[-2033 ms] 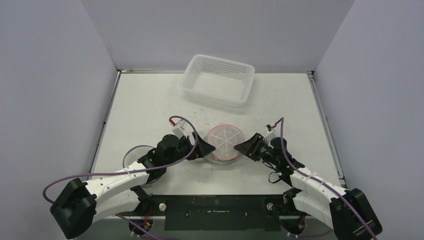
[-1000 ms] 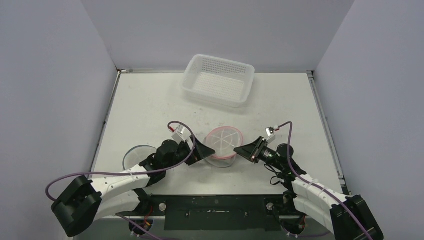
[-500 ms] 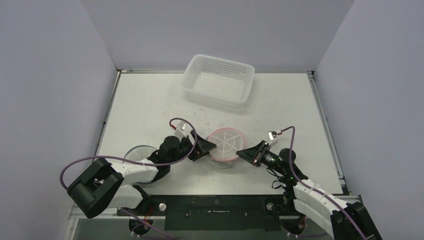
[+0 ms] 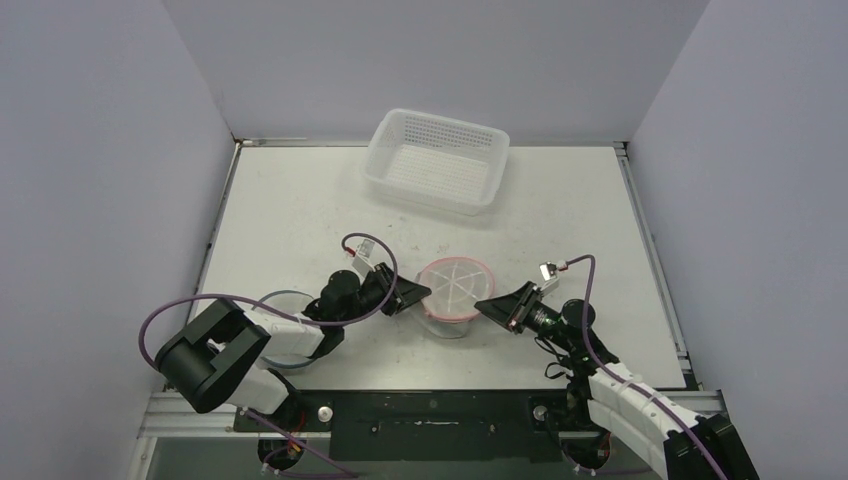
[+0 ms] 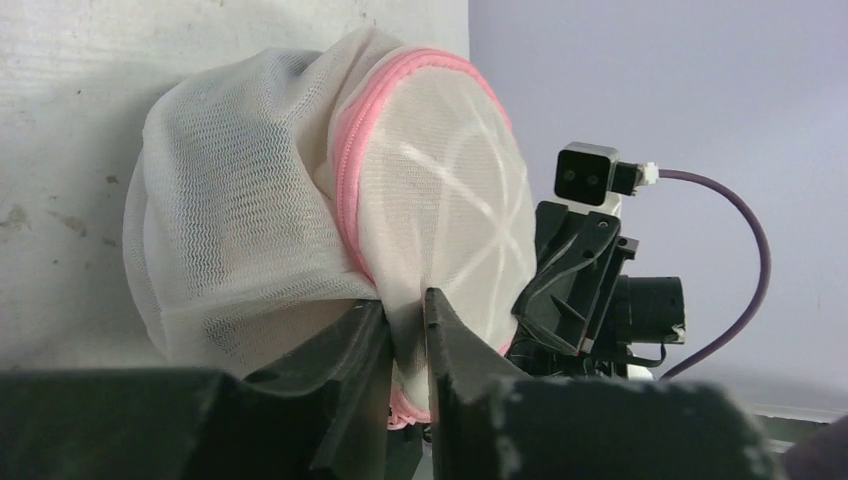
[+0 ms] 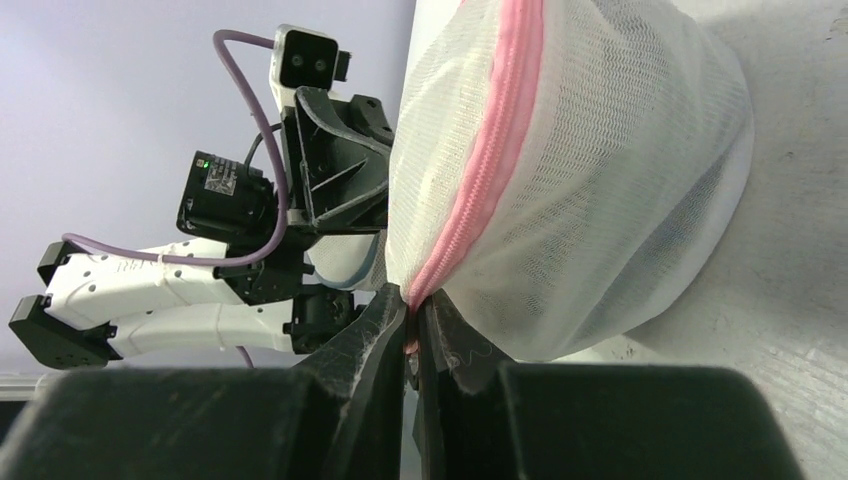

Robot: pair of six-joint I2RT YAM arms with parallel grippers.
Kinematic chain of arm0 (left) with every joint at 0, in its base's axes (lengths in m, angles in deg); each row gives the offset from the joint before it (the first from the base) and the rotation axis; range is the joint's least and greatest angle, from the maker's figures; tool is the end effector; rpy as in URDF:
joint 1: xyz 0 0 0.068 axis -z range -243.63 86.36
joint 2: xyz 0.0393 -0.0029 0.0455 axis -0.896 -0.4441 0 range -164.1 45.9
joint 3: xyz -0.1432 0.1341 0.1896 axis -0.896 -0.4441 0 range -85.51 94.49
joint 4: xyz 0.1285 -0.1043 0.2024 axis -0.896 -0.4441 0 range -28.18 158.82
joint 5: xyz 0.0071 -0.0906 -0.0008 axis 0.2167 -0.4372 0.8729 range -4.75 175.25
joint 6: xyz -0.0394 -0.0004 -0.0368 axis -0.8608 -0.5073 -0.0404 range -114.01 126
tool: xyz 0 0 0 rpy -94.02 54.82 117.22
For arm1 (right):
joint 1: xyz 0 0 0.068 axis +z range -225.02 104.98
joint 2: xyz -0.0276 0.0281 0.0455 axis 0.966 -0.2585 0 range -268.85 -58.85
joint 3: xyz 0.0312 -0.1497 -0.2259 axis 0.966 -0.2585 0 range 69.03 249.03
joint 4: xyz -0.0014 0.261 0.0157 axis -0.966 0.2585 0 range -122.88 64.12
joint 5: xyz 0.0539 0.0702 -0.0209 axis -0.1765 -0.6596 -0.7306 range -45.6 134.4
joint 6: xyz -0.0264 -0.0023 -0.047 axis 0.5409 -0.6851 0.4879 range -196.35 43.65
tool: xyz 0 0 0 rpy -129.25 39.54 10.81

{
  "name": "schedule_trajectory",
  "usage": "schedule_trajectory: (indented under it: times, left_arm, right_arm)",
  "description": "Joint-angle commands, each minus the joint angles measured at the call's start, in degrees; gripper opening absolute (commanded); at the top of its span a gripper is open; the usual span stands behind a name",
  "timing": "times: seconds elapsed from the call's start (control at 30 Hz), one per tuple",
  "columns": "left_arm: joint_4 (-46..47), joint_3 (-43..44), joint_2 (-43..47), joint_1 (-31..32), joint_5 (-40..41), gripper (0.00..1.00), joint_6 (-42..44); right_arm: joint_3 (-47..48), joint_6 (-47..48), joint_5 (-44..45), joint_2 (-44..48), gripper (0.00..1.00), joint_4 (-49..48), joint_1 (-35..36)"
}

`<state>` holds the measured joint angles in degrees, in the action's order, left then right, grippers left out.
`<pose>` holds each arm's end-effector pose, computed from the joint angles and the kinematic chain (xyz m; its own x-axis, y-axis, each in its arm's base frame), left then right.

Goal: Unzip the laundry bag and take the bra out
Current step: Adjust the laundry bag at the center of the board, then unzip the laundry bag at the center of the board.

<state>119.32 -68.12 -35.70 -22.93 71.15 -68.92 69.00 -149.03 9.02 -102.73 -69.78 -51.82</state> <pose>0.1821 -0.1679 0.1544 -0.8307 -0.5206 -0.1971 0.0380 0.3003 -0.9531 0.1299 0.0781 0.1572 -0.8443 0.4850 -0.2280 -0.1457 0.2017 0.9686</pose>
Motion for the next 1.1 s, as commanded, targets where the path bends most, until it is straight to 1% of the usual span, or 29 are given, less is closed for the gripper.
schedule_trajectory:
  times: [0.0, 0.03, 0.07, 0.1, 0.13, 0.17, 0.2, 0.23, 0.3, 0.37, 0.43, 0.47, 0.6, 0.67, 0.73, 0.87, 0.9, 0.97, 1.03, 1.07]
  left_arm:
    - [6.59, -0.16, 1.3, -0.28, -1.45, 0.08, 0.23]
    - [5.63, -0.16, 2.03, -0.28, -1.45, 0.0, 0.56]
    - [4.68, -0.08, 2.88, -0.29, -1.28, 0.0, 0.9]
    - [3.34, -0.07, 3.99, -0.3, -1.13, 0.0, 1.26]
    - [1.58, -0.07, 5.18, -0.26, -0.77, 0.0, 1.65]
    - [-0.36, 0.0, 6.55, -0.16, -0.23, 0.0, 2.07]
    - [-3.07, 0.18, 8.16, -0.11, 0.45, 0.0, 2.47]
    - [-5.94, 0.39, 9.86, 0.08, 1.31, 0.0, 3.01]
    - [-12.66, 1.09, 13.92, 0.73, 3.53, 0.0, 4.16]
    - [-19.82, 2.28, 18.29, 1.65, 6.54, 0.0, 4.99]
    - [-27.12, 3.55, 22.61, 2.97, 10.72, 0.0, 5.08]
    - [-31.61, 4.64, 25.24, 3.98, 13.16, 0.0, 5.06]
    - [-48.49, 10.27, 29.69, 10.52, 29.29, 0.0, 2.47]
    - [-53.4, 12.29, 29.96, 13.31, 35.05, 0.0, -0.71]
    - [-55.64, 13.99, 29.37, 15.63, 39.52, 0.0, -3.68]
    - [-58.44, 17.44, 26.95, 19.44, 46.97, 0.0, -8.69]
    - [-58.69, 17.98, 26.41, 20.03, 48.4, 0.0, -10.0]
    - [-59.16, 18.73, 25.75, 20.98, 50.63, 0.0, -13.09]
    - [-59.67, 19.07, 25.68, 21.61, 52.63, 0.0, -16.2]
    - [-60.08, 19.28, 25.91, 21.99, 53.73, 0.0, -17.73]
  right_arm:
    - [-0.24, 2.39, -0.22, 1.62, 0.05, 0.86, -0.47]
    - [0.56, 3.55, -0.12, 1.96, 0.05, 2.91, -0.4]
    - [2.22, 5.56, -0.02, 2.47, 0.07, 5.64, -0.39]
    - [3.53, 7.2, 0.21, 3.12, 0.15, 8.71, -0.43]
    - [5.15, 9.26, 0.93, 3.79, 0.28, 13.96, -0.43]
    - [6.99, 11.62, 1.47, 4.73, 0.44, 16.76, -0.44]
    - [8.75, 14.21, 2.58, 5.58, 0.61, 22.42, -0.35]
    - [10.88, 16.67, 3.82, 6.42, 0.73, 26.74, -0.29]
    - [16.39, 22.9, 7.45, 7.97, 0.87, 36.95, -0.24]
    - [21.17, 27.9, 11.25, 9.36, 0.99, 45.32, -0.18]
    - [25.46, 32.04, 15.36, 10.96, 0.91, 51.44, 0.04]
    - [27.24, 33.93, 16.7, 11.48, 0.9, 53.65, 0.28]
    - [34.17, 38.68, 22.59, 10.04, 0.9, 59.53, 2.82]
    - [36.25, 39.35, 27.7, 8.86, 0.9, 60.69, 5.97]
    - [37.7, 38.8, 34.31, 7.58, 0.9, 60.9, 10.85]
    - [39.46, 35.94, 50.43, 3.25, 0.93, 58.68, 25.65]
    - [39.47, 34.96, 56.79, 2.2, 0.94, 57.57, 29.94]
    - [39.01, 34.21, 65.45, 0.54, 0.95, 54.52, 37.96]
    - [38.09, 32.85, 70.85, -0.55, 0.97, 50.99, 44.22]
    - [37.71, 31.92, 70.88, -1.02, 0.97, 49.54, 45.96]
